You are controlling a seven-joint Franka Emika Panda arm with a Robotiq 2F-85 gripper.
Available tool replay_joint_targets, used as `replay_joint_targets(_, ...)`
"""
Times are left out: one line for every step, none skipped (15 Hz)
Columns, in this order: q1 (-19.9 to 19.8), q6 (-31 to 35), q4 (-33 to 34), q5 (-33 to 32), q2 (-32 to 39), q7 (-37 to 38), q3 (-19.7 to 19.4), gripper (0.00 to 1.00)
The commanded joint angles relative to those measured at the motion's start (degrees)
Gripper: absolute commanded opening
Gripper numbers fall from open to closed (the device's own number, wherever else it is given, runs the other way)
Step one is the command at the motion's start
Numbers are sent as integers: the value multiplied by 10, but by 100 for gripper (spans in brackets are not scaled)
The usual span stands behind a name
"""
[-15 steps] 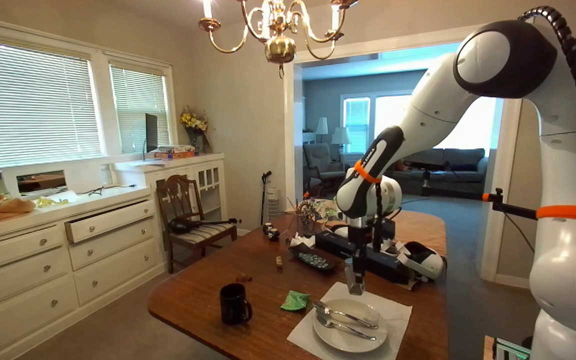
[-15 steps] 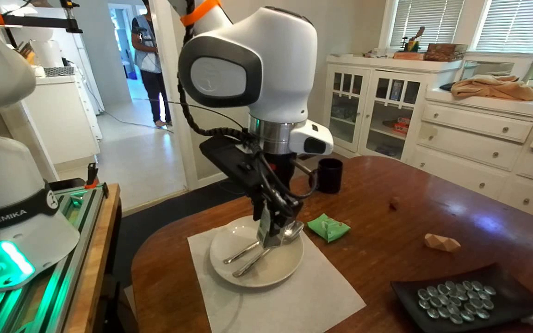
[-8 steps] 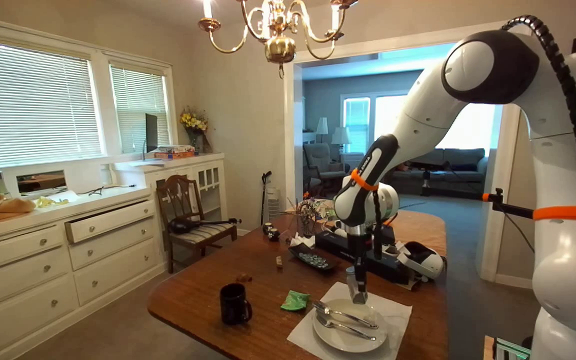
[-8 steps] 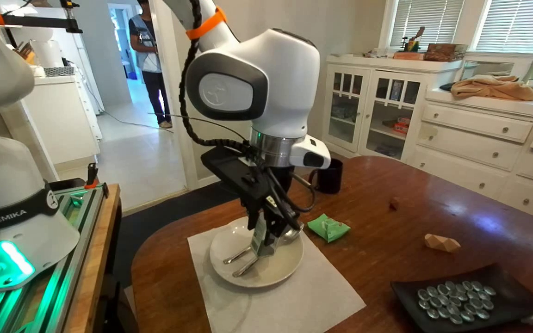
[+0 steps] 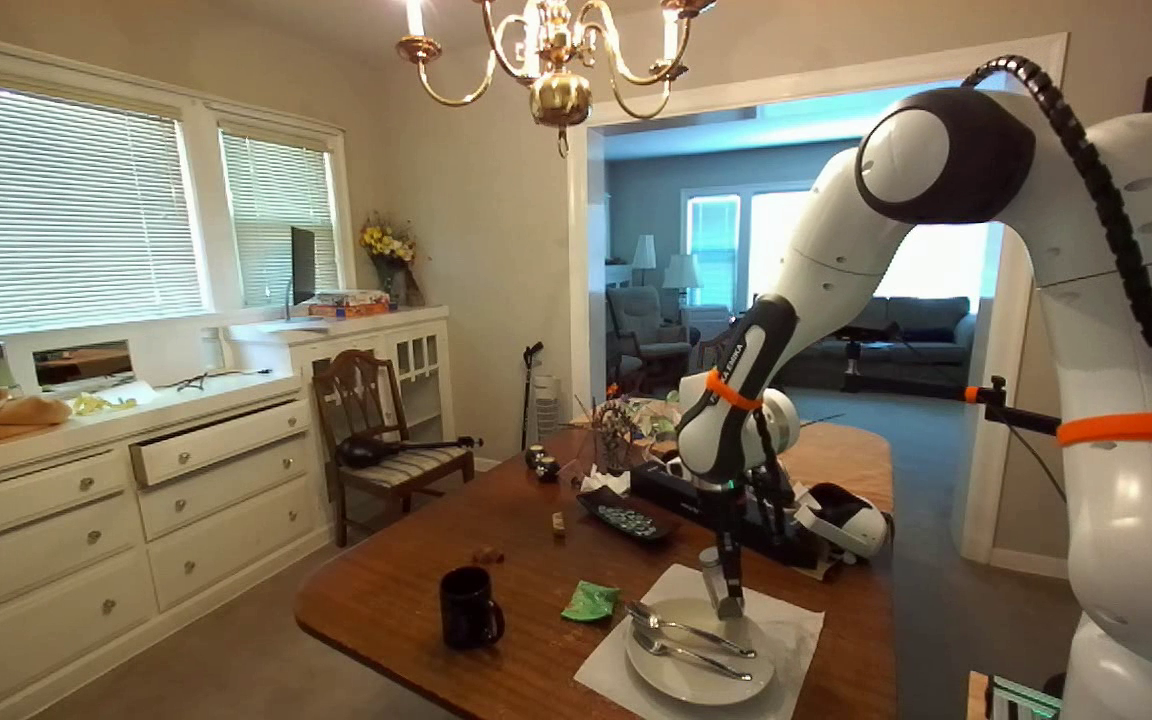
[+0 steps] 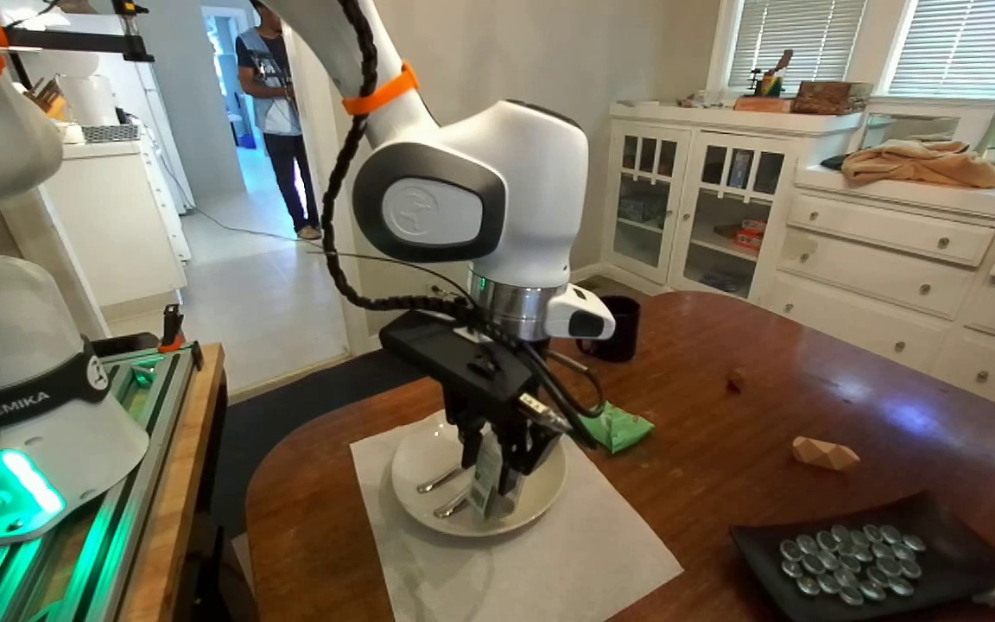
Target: Put the fork, spoon and small bottle on the plate
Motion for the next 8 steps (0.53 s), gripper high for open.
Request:
replay_joint_targets(6, 62, -1, -20, 29, 1, -4, 25)
replay_joint_targets(4, 78, -3, -16, 36, 1, -1, 25)
replay_joint_targets(2, 93, -7, -12, 41, 0, 3, 25)
replay_joint_targets(1, 102, -9, -11, 42, 0, 6, 25)
replay_joint_targets(-2, 115, -11, -10, 46, -5, 10, 25)
replay_joint_targets(-2, 128, -17, -10, 45, -5, 13, 25)
replay_joint_targets(-1, 140, -20, -13, 46, -4, 13, 25)
replay_joint_targets(-4, 152, -24, -13, 47, -9, 17, 25)
